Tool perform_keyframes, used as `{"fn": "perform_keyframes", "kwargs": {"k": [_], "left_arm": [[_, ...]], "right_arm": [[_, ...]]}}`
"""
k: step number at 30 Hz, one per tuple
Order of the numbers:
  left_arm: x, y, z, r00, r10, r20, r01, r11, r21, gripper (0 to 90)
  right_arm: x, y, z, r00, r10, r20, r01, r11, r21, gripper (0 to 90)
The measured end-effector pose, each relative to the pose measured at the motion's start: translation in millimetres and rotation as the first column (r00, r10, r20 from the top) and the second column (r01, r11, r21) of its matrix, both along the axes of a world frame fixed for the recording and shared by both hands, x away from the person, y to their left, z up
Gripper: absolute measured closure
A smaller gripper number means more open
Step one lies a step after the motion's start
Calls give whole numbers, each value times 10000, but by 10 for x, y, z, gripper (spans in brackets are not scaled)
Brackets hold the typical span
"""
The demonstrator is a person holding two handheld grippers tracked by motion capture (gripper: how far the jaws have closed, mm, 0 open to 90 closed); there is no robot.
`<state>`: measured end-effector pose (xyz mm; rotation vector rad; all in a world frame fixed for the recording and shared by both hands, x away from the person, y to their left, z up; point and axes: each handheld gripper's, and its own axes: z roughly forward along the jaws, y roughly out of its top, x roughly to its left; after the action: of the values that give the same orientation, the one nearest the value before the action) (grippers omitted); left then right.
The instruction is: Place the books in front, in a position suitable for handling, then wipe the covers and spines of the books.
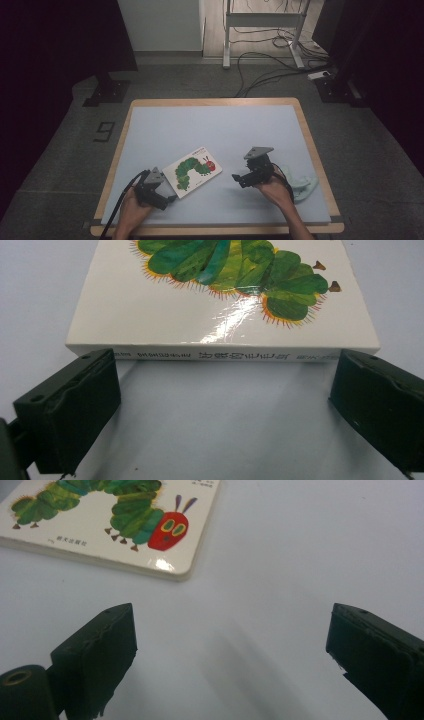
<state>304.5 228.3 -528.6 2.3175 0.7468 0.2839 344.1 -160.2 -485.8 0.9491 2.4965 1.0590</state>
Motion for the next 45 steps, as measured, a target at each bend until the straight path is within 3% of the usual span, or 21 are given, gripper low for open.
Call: {"fn": "perform_keyframes", "kwargs": {"k": [13,29,35,40,42,45], "left_arm": [[-55,51,3,9993,350,-86,-351,9994,-22,0],[-101,197,5,9973,725,-126,-726,9974,-38,0],[-113,305,6,9940,1089,-132,-1090,9940,-50,0],[-116,325,6,9930,1173,-134,-1174,9931,-49,0],[-115,326,5,9930,1174,-143,-1175,9931,-58,0],[-115,325,5,9930,1174,-140,-1175,9931,-53,0]], "right_arm": [[-232,-436,65,9970,-752,163,753,9971,-65,60],[-475,-953,-69,9814,-1919,1,1915,9792,-673,47],[-505,-1145,-181,9676,-2517,-174,2490,9637,-962,77],[-500,-1318,-281,9473,-3187,-317,3123,9413,-1283,136],[-507,-1373,-321,9422,-3317,-471,3231,9368,-1344,165],[-538,-1438,-347,9385,-3392,-641,3328,9384,-927,242]]}}
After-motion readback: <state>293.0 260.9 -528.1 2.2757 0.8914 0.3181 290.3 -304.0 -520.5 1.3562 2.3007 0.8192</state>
